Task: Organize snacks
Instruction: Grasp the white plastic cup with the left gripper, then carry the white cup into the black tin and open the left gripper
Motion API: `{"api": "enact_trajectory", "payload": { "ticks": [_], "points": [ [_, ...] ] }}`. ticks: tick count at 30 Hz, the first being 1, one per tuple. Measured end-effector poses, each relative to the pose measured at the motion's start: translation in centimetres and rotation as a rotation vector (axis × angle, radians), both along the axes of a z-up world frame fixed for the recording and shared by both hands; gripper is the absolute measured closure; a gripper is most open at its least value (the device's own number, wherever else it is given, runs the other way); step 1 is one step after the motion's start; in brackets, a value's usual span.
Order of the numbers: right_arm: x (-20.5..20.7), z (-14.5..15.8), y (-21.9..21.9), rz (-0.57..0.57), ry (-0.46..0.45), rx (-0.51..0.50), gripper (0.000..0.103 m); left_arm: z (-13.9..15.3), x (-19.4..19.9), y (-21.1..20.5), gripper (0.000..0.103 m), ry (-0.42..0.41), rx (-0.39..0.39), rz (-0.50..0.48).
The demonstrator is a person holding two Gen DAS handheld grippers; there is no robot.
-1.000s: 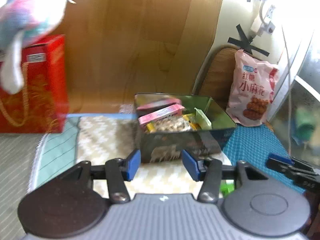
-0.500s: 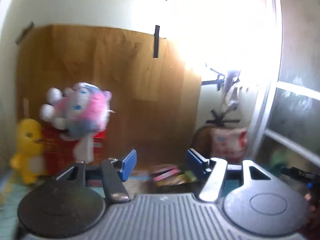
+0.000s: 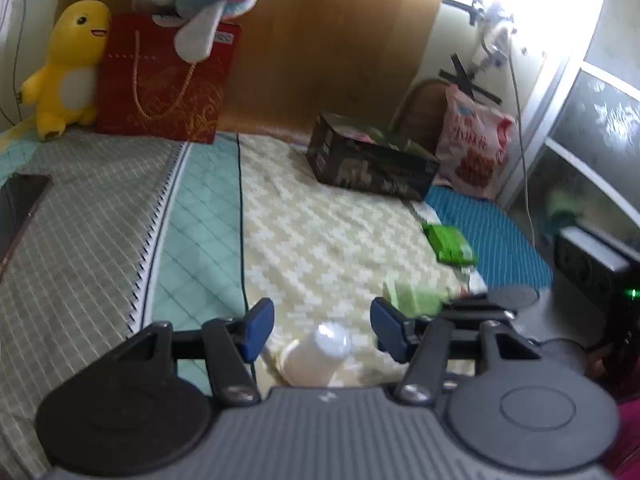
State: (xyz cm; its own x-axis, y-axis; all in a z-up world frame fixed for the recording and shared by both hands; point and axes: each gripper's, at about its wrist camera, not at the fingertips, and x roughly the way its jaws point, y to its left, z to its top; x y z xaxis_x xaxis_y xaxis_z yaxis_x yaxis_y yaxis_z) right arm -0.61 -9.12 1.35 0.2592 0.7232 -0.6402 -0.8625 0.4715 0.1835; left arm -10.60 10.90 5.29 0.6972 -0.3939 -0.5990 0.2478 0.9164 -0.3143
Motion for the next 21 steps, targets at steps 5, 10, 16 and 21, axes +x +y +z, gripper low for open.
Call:
{"api": "enact_trajectory", "payload": {
  "ticks": [5,10,16,21],
  "points": [
    [1.2,-0.9,2.2,-0.006,-0.015,-0.005,0.052,-1.9,0.3,-1.8,0.05,0.003,0.134,-0.004],
    [0.7,-1.4,0.6,-0.049,-0.068,-0.005,0.068,-2.3,0.8,-1.7,0.073,0.007,0.053,-0.052],
    [2.5,-0.9,-1.7,-0.18,-0.123,-0.007,0.068,-1.7,3.7,-3.1,0.076,-0.024,0.038,-0.091],
    [4.9,-0.3,-4.6,-0.332,-0.214,-0.067,0.068,-1.2,8.5,-6.3,0.076,-0.039,-0.001,-0.156]
  ]
}}
